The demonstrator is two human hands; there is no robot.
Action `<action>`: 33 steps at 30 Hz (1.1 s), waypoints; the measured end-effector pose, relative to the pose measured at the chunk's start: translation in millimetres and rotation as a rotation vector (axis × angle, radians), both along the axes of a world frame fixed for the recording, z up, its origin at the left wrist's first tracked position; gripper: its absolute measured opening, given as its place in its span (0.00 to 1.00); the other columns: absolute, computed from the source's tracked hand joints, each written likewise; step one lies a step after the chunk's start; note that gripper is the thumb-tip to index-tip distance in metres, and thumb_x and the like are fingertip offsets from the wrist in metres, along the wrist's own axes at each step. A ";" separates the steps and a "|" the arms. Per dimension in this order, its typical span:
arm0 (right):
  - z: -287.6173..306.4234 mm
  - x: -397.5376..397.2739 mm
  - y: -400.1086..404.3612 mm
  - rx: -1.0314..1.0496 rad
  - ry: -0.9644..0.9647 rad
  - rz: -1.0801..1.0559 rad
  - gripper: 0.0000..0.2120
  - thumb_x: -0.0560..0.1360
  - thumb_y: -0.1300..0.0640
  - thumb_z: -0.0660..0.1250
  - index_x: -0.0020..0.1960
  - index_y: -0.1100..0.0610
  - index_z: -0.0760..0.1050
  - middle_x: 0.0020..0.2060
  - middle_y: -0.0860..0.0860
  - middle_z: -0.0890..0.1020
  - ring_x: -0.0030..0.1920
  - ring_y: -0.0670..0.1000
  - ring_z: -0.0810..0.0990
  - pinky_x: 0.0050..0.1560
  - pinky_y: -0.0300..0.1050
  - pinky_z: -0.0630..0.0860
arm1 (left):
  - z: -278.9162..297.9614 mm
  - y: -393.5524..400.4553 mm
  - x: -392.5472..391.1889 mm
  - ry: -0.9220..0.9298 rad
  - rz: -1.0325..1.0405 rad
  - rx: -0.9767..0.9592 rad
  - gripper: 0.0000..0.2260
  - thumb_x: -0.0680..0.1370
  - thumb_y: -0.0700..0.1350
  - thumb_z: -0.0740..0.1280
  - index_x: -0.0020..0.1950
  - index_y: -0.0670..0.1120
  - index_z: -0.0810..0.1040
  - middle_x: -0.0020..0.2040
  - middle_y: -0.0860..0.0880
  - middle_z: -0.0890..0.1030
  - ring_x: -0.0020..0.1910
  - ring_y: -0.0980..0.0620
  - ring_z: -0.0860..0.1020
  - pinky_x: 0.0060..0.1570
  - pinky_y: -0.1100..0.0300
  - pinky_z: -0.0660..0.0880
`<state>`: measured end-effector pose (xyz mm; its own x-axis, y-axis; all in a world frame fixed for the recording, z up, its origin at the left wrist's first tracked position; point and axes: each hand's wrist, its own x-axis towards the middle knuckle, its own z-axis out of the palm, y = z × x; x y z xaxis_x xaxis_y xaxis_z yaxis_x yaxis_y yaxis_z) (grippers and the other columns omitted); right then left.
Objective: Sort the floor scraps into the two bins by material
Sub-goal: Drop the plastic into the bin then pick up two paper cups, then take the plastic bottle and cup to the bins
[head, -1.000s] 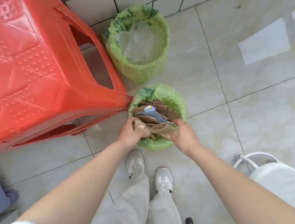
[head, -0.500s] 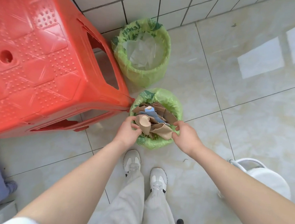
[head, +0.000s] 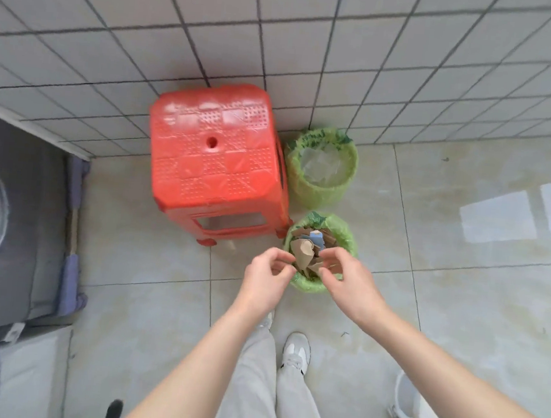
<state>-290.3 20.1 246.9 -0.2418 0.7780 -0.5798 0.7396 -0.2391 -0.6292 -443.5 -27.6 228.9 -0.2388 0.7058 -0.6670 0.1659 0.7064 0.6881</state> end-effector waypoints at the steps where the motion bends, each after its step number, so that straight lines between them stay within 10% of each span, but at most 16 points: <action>1: 20.6 -10.1 -6.4 0.007 0.029 0.007 0.12 0.76 0.60 0.64 0.59 0.55 0.75 0.51 0.50 0.80 0.52 0.48 0.78 0.56 0.42 0.73 | 21.6 -13.0 -6.3 -0.004 0.042 0.018 0.08 0.73 0.40 0.67 0.42 0.54 0.79 0.39 0.52 0.82 0.39 0.56 0.78 0.46 0.57 0.78; 33: 402.3 -509.4 -338.2 0.313 0.620 0.872 0.11 0.77 0.56 0.65 0.59 0.48 0.74 0.52 0.42 0.79 0.55 0.41 0.77 0.52 0.46 0.79 | 402.9 -479.0 -380.1 0.716 1.162 0.382 0.07 0.75 0.41 0.68 0.46 0.54 0.78 0.40 0.55 0.83 0.41 0.61 0.80 0.42 0.69 0.75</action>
<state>-799.7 -318.1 649.2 -0.9564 0.2911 0.0230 0.1134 0.4429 -0.8894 -823.6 -506.6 631.9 -0.9994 -0.0173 0.0285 0.0169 0.4722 0.8813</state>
